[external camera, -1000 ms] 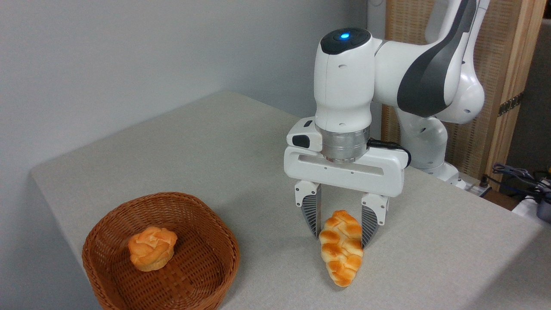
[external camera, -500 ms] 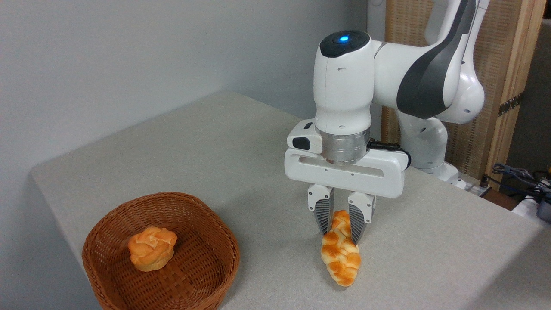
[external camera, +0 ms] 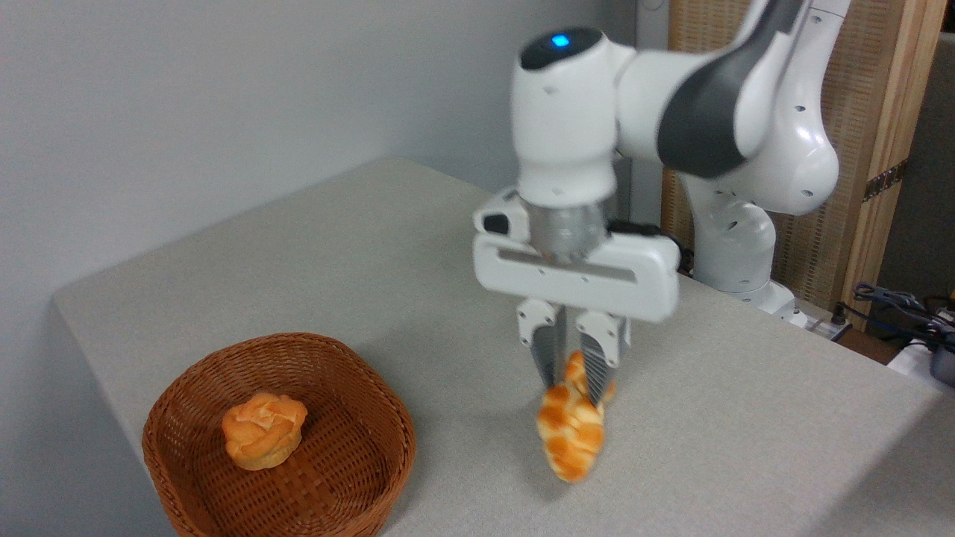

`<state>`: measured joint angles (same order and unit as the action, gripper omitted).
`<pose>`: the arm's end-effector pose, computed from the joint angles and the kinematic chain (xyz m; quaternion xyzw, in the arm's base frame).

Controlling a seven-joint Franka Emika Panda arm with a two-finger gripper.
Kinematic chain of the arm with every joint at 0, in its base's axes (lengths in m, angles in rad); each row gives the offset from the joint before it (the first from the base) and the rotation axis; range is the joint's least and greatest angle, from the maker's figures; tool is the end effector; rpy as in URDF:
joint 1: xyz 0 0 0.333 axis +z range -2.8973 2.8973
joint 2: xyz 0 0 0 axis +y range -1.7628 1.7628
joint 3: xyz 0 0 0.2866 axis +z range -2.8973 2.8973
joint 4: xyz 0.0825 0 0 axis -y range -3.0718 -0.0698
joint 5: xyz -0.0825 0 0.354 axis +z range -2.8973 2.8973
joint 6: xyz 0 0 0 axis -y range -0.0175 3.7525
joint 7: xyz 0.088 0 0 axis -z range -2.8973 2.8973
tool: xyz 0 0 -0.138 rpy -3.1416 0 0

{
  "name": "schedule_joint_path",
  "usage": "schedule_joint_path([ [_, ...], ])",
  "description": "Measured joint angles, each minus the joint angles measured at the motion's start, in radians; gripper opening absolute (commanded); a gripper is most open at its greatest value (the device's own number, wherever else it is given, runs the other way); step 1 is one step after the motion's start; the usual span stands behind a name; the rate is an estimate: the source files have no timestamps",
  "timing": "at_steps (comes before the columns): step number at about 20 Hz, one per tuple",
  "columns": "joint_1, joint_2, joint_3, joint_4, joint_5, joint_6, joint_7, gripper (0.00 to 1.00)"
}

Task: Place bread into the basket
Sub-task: 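Lift the braided roll and carry it over the wicker basket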

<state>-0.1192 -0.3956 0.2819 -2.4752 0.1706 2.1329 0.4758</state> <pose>0.4049 0.0760 0.3892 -0.9776 0.2082 -0.0149 0.0251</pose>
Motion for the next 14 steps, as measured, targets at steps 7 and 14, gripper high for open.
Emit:
schedule_joint_path([
  [7,-0.057,0.019,-0.085,0.16,0.0,-0.048,0.015,0.38],
  [14,-0.105,0.164,-0.091,0.31,-0.013,0.052,0.019,0.38],
])
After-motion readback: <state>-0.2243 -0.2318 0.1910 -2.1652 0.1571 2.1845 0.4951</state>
